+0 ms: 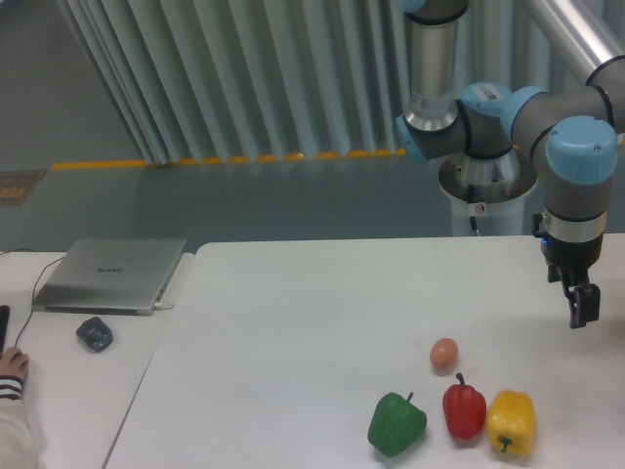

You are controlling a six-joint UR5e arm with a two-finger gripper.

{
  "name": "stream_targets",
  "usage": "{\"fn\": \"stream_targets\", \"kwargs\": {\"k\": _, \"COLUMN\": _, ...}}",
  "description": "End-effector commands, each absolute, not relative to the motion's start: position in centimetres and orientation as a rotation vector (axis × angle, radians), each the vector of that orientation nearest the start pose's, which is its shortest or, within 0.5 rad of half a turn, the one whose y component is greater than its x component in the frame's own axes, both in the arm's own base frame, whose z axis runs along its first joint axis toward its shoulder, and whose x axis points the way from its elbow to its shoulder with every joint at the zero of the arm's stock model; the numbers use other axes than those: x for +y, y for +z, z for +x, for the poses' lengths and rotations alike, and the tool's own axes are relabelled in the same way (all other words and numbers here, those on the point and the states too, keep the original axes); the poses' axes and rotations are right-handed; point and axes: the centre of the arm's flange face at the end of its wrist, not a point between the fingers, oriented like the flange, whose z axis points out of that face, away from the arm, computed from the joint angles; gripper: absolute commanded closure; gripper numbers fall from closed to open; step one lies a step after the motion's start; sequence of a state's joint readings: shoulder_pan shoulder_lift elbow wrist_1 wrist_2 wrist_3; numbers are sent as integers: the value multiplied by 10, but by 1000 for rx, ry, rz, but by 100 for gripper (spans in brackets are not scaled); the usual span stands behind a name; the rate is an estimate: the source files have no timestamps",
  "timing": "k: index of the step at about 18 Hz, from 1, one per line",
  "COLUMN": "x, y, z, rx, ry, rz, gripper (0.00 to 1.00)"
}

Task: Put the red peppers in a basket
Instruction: 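Move the open gripper over the red bell pepper and lower it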

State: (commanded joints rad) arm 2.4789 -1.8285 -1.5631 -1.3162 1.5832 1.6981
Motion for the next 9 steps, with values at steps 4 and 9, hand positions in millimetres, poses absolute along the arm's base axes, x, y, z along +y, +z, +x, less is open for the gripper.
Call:
{"fn": "stream_targets", "kwargs": {"k": 4, "x": 477, "y": 377, "z": -373, "rx": 1138, "ry": 13, "rz": -2923, "gripper": 0}}
{"fn": "stream_targets", "kwargs": {"k": 9, "x": 482, "y": 368, "z": -365, "rx": 1106, "ry": -21, "rz": -2899, "gripper": 0}}
